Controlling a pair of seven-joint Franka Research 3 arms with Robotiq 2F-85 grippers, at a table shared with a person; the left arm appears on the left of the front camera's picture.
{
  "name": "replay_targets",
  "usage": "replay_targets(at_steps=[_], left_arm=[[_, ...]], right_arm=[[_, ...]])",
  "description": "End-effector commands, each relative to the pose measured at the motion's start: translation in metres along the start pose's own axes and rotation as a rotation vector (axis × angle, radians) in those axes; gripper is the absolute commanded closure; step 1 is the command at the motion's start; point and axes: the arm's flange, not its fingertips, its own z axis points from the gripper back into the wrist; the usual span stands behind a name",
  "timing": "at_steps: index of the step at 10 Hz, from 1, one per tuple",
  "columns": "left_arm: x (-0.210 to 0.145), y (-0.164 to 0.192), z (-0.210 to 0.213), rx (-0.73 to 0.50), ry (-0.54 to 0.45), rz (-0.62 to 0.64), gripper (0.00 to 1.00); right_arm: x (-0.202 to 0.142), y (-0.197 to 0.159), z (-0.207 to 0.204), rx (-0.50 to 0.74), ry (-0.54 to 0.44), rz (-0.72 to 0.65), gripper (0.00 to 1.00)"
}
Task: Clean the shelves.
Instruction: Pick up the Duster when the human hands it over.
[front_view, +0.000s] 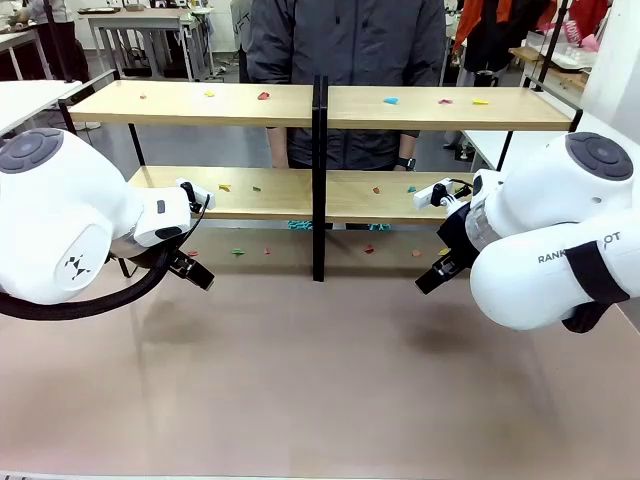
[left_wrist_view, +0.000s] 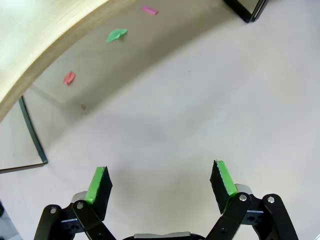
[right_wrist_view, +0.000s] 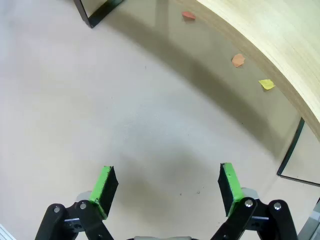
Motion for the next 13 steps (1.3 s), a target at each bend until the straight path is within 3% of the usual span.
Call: replay_targets(at_steps=[1,7,8,9,10,13], left_arm=[[0.0,0.0,0.0,0.0,0.0,-0.001,0.0],[0.0,0.0,0.0,0.0,0.0,-0.001,0.0],[0.0,0.0,0.0,0.0,0.0,0.0,0.0],[-0.006,-0.001,0.026,-0.113,0.09,-0.102,0.0],[-0.012,0.005,0.075,-0.193,0.023,-0.131,0.0],[-0.031,0.008,0.198,-0.211,-0.165,-0.173,0.0]], right_arm=[[0.0,0.0,0.0,0.0,0.0,-0.001,0.0],[0.0,0.0,0.0,0.0,0.0,0.0,0.0],[0.001,-0.002,0.01,0.04,-0.034,0.051,0.0],[0.002,-0.005,0.026,0.094,0.002,0.084,0.0],[-0.001,-0.016,0.064,0.12,-0.01,0.073,0.0],[-0.028,-0.04,0.174,0.036,-0.039,0.037,0.0]])
